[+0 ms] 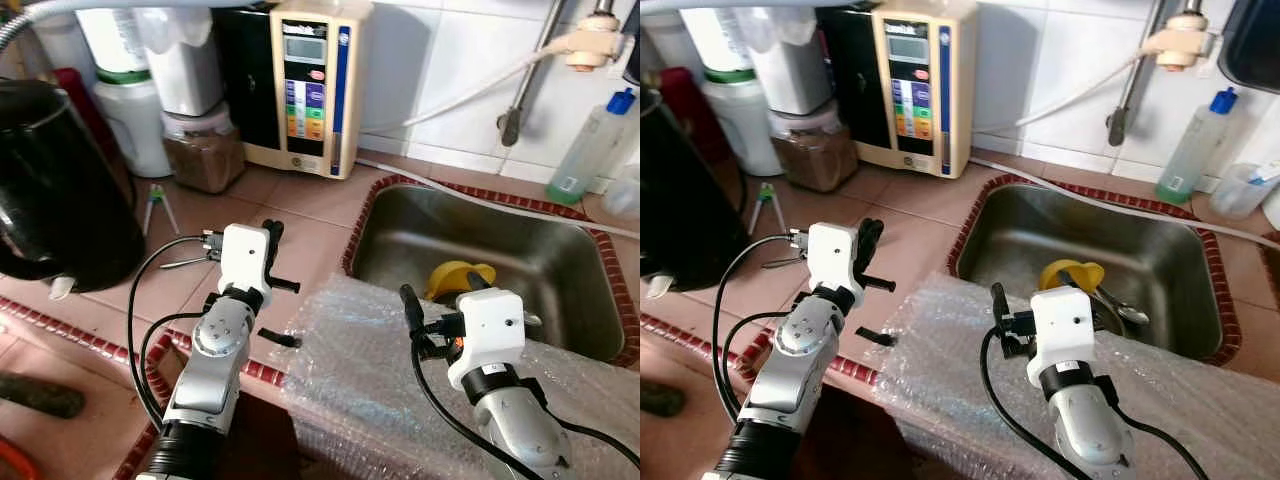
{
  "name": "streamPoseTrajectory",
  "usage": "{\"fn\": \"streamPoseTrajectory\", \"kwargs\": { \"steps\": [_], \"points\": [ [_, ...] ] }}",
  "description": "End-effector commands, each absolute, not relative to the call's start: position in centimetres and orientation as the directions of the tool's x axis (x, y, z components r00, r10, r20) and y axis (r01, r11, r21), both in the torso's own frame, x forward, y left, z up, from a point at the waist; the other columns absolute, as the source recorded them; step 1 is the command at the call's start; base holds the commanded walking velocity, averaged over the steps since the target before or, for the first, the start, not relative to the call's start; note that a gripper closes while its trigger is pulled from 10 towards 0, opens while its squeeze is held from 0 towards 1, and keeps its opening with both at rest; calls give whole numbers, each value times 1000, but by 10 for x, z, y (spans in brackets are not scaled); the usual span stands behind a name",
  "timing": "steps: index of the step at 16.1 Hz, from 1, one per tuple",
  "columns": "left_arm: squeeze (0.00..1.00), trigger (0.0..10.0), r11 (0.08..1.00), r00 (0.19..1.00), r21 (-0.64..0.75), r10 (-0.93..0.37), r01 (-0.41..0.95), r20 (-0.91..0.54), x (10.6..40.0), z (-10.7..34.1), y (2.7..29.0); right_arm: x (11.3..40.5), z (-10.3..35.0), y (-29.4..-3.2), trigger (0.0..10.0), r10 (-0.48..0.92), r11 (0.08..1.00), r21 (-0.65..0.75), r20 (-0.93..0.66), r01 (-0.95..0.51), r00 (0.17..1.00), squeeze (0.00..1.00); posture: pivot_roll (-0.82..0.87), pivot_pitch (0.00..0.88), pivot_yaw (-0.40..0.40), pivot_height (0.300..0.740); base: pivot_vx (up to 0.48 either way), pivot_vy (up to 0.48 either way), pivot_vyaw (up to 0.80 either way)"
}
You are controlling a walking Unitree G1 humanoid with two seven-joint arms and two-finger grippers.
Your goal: Kitchen organization
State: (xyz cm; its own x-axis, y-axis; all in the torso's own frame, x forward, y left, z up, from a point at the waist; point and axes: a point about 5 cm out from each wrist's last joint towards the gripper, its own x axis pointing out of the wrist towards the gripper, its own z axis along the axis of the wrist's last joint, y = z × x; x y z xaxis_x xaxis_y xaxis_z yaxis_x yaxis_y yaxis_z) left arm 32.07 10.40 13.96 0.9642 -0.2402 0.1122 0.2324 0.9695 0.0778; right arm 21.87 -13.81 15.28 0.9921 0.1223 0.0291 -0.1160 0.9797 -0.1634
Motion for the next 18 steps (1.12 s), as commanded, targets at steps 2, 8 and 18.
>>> {"fn": "streamPoseTrajectory", "kwargs": {
  "steps": [2,8,18],
  "points": [
    [0,10000,970,970,99,-228,220,79,327,133,103,215,158,-134,10000,146,978,-160,42,-137,988,784,-53,0,21,740,0,0,0],
    [0,10000,972,974,107,-218,211,65,350,133,83,201,159,-134,10000,133,980,-154,17,-129,991,788,-140,0,43,740,0,0,0],
    [1000,10000,984,993,131,-117,118,-19,380,134,81,171,164,-136,10000,75,985,-152,-39,-81,996,859,-249,0,55,740,0,0,0]
  ]
}}
